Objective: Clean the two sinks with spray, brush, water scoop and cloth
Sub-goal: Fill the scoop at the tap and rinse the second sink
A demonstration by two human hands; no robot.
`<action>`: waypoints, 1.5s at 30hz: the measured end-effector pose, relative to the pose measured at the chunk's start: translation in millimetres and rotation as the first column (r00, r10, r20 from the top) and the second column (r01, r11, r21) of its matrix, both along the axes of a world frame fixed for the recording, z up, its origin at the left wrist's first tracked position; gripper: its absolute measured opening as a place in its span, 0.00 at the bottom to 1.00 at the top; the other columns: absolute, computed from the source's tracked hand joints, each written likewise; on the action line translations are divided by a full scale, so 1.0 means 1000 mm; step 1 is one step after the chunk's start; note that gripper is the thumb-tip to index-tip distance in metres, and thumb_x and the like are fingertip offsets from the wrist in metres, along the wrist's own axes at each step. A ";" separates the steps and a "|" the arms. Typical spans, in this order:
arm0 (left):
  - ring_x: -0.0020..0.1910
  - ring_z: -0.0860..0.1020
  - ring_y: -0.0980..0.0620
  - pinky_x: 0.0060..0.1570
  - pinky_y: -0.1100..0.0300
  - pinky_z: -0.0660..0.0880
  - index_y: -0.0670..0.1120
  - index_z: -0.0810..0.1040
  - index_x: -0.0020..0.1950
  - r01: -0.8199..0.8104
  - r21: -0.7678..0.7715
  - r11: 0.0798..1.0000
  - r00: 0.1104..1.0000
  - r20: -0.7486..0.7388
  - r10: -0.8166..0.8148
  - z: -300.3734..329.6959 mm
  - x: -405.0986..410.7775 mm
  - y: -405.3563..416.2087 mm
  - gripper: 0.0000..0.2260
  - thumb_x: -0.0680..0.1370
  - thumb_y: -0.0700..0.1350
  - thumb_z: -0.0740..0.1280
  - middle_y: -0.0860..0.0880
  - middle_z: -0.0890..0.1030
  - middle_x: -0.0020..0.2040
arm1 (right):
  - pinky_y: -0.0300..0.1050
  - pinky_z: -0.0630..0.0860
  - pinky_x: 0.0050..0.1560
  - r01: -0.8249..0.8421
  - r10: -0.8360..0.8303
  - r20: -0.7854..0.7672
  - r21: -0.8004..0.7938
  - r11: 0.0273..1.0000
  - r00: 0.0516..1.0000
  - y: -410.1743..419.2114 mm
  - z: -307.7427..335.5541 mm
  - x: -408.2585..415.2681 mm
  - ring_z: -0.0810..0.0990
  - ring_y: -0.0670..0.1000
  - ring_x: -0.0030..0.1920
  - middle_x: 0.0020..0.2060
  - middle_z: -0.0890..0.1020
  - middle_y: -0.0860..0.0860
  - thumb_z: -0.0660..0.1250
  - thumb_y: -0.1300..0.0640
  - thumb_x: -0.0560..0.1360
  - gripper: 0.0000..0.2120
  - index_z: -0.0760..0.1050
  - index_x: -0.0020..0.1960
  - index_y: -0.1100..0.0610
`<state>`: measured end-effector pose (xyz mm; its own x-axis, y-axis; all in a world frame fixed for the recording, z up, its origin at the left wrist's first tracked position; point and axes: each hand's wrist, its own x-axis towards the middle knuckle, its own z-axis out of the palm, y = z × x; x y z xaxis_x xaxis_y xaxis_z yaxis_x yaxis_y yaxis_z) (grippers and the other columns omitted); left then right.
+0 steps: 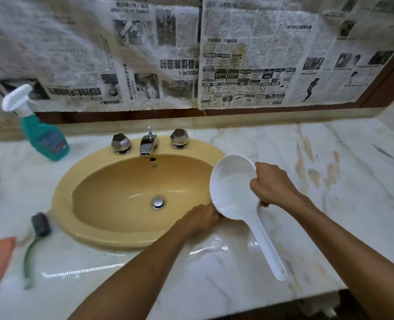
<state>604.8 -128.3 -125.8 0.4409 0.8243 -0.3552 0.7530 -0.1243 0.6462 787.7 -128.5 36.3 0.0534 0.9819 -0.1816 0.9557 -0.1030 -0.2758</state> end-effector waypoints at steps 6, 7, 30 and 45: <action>0.49 0.78 0.40 0.42 0.52 0.69 0.47 0.77 0.55 0.112 0.172 0.979 0.938 -0.343 -0.047 0.006 -0.052 -0.029 0.19 0.84 0.56 0.51 0.41 0.79 0.49 | 0.52 0.79 0.41 -0.024 0.024 0.029 0.023 0.999 0.999 -0.028 0.004 -0.050 0.78 0.59 0.34 0.34 0.78 0.55 0.57 0.63 0.68 0.07 0.71 0.44 0.60; 0.48 0.77 0.40 0.42 0.53 0.66 0.47 0.77 0.55 0.126 0.192 0.973 0.927 -0.373 -0.046 0.006 -0.062 -0.033 0.19 0.84 0.56 0.51 0.41 0.79 0.49 | 0.52 0.79 0.41 -0.031 0.030 0.029 0.029 0.999 0.999 -0.031 0.004 -0.059 0.78 0.59 0.35 0.34 0.77 0.55 0.57 0.63 0.68 0.07 0.71 0.44 0.59; 0.78 0.56 0.40 0.77 0.41 0.49 0.53 0.59 0.79 -0.107 0.298 0.948 0.943 -0.273 0.192 0.024 -0.309 -0.018 0.25 0.82 0.54 0.59 0.51 0.60 0.78 | 0.46 0.64 0.34 -0.300 0.306 -0.009 0.166 0.939 0.952 0.006 0.001 -0.330 0.73 0.58 0.42 0.47 0.77 0.57 0.59 0.61 0.74 0.13 0.70 0.57 0.60; 0.80 0.43 0.47 0.75 0.36 0.42 0.55 0.45 0.81 -0.222 0.318 0.922 0.932 -0.208 0.296 0.017 -0.314 0.146 0.30 0.83 0.61 0.53 0.49 0.44 0.82 | 0.50 0.68 0.42 -0.212 0.186 0.112 0.316 0.925 0.976 0.134 0.023 -0.341 0.78 0.63 0.51 0.54 0.78 0.58 0.60 0.59 0.73 0.16 0.71 0.60 0.62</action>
